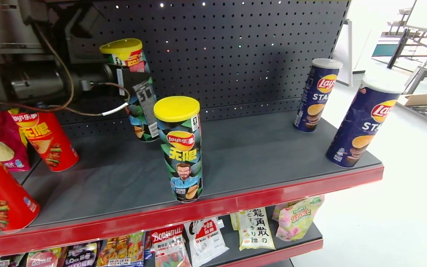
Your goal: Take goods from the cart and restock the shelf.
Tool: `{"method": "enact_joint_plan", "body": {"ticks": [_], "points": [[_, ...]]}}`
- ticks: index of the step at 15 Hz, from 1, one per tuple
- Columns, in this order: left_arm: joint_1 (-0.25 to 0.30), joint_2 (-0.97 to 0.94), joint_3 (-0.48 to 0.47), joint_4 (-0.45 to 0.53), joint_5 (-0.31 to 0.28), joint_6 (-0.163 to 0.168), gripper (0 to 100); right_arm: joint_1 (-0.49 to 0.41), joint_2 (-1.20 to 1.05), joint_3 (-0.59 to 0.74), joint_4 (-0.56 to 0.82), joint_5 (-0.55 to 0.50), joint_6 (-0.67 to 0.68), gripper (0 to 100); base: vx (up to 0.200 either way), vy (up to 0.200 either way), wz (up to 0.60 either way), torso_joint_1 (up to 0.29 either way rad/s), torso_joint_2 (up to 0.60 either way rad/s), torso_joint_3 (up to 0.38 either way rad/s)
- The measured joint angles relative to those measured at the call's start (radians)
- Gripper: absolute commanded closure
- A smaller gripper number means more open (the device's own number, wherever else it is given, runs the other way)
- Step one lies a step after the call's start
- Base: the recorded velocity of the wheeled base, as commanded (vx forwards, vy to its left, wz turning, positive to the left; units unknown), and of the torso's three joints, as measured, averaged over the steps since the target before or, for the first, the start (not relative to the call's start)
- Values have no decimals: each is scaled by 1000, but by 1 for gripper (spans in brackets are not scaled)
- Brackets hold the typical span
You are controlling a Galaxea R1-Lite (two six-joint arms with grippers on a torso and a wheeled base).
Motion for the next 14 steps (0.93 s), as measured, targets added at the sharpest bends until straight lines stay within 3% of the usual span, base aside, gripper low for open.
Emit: {"method": "enact_joint_plan", "body": {"ticks": [5, 14], "points": [[-97, 197, -180, -3, 149, -104, 100, 0, 0, 0, 0, 0, 0, 0, 0, 0, 0, 0, 0, 0], [-119, 300, -224, -8, 173, -105, 100, 0, 0, 0, 0, 0, 0, 0, 0, 0, 0, 0, 0, 0]]}}
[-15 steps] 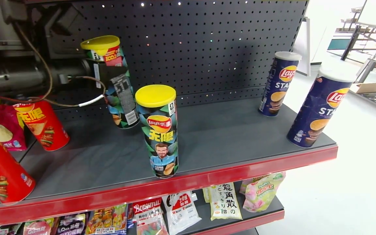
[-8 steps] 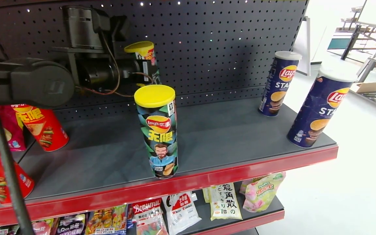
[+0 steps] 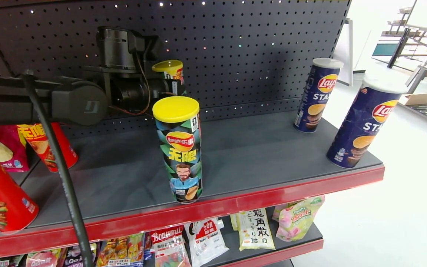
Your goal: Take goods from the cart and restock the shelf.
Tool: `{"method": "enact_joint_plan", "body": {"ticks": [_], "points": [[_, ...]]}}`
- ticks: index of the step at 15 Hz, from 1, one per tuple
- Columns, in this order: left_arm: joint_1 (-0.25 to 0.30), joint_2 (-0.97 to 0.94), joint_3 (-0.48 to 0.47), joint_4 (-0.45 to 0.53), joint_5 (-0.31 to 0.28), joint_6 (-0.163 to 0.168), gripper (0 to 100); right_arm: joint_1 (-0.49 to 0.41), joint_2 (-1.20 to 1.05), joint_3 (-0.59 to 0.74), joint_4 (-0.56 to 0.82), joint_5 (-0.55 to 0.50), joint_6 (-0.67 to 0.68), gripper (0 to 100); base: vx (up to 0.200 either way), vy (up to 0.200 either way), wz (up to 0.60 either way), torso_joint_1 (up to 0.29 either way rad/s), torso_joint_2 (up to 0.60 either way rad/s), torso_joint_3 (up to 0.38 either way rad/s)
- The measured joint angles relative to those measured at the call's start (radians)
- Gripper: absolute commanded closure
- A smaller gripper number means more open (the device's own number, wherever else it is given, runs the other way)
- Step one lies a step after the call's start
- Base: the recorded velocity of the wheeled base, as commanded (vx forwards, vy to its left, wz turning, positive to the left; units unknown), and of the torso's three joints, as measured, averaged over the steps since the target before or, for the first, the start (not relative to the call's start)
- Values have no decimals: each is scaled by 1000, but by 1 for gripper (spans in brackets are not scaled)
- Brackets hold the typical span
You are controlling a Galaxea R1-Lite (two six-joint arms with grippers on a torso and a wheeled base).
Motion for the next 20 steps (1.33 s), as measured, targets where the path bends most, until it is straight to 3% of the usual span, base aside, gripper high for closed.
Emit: {"method": "enact_joint_plan", "body": {"ticks": [5, 16, 20], "points": [[-2, 25, 0, -63, 75, 2, 100, 0, 0, 0, 0, 0, 0, 0, 0, 0, 0, 0, 0, 0], [-37, 39, 11, -69, 80, 2, 100, 0, 0, 0, 0, 0, 0, 0, 0, 0, 0, 0, 0, 0], [-45, 36, 15, -67, 120, 2, 100, 0, 0, 0, 0, 0, 0, 0, 0, 0, 0, 0, 0, 0]]}}
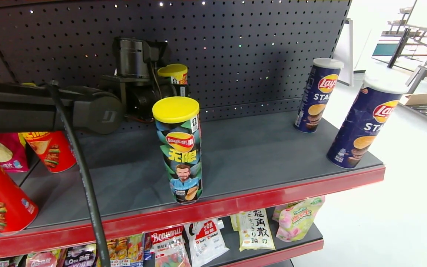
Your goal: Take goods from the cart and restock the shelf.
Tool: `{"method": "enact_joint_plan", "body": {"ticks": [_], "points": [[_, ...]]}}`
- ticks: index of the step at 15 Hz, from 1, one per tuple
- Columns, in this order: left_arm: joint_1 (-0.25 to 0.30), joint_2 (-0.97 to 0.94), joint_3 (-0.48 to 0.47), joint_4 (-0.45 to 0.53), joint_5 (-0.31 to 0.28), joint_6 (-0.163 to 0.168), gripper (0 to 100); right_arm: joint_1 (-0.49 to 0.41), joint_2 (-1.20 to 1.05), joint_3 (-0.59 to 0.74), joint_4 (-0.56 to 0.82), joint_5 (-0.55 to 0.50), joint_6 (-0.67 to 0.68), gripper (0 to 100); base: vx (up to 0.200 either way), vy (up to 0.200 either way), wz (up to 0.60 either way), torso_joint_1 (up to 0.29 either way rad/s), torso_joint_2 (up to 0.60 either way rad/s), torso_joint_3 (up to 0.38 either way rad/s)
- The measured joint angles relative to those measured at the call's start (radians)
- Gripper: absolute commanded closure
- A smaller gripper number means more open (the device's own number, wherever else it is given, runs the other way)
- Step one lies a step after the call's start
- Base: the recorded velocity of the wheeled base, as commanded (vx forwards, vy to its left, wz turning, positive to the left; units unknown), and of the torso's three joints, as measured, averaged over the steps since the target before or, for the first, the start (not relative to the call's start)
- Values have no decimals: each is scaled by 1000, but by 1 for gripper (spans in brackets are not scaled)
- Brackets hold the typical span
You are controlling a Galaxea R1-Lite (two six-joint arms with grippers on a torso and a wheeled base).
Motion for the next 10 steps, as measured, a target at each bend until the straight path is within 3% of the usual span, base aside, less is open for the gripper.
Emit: {"method": "enact_joint_plan", "body": {"ticks": [10], "points": [[-10, -54, 81, 7, 4, -5, 100, 0, 0, 0, 0, 0, 0, 0, 0, 0, 0, 0, 0, 0]]}}
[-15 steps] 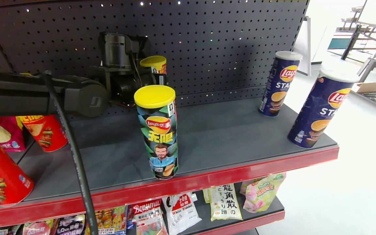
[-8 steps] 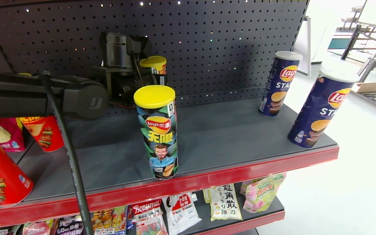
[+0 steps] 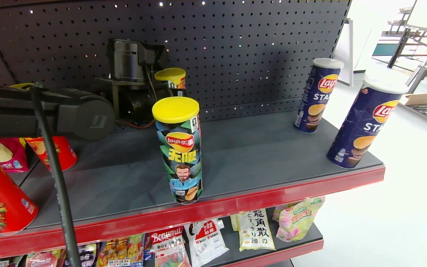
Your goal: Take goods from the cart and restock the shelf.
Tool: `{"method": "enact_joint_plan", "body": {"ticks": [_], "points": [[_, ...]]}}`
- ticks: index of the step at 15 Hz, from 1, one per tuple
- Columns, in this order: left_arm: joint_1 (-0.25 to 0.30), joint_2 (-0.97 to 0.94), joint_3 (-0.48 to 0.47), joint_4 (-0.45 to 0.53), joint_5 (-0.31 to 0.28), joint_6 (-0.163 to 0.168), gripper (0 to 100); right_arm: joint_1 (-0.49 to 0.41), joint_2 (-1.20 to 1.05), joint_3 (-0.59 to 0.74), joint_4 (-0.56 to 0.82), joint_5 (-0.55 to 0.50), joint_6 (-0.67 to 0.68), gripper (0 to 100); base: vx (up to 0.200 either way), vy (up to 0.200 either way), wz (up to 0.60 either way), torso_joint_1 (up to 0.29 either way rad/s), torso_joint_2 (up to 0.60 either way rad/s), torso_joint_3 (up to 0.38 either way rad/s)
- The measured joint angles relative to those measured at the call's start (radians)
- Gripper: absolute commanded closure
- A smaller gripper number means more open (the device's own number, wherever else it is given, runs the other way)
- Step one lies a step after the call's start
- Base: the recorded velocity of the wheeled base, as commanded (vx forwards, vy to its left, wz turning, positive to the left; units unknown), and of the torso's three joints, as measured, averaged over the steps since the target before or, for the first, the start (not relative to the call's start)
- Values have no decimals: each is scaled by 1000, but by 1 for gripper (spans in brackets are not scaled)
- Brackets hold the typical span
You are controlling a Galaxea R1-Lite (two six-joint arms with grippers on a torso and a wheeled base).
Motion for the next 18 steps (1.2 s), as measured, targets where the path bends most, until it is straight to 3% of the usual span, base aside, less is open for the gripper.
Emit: {"method": "enact_joint_plan", "body": {"ticks": [9, 10, 18], "points": [[-1, -5, 6, 23, -20, 2, 100, 0, 0, 0, 0, 0, 0, 0, 0, 0, 0, 0, 0, 0], [-1, -6, 4, 26, -20, 3, 0, 0, 0, 0, 0, 0, 0, 0, 0, 0, 0, 0, 0, 0], [1, -27, 18, 31, -19, 0, 0, 0, 0, 0, 0, 0, 0, 0, 0, 0, 0, 0, 0, 0]]}}
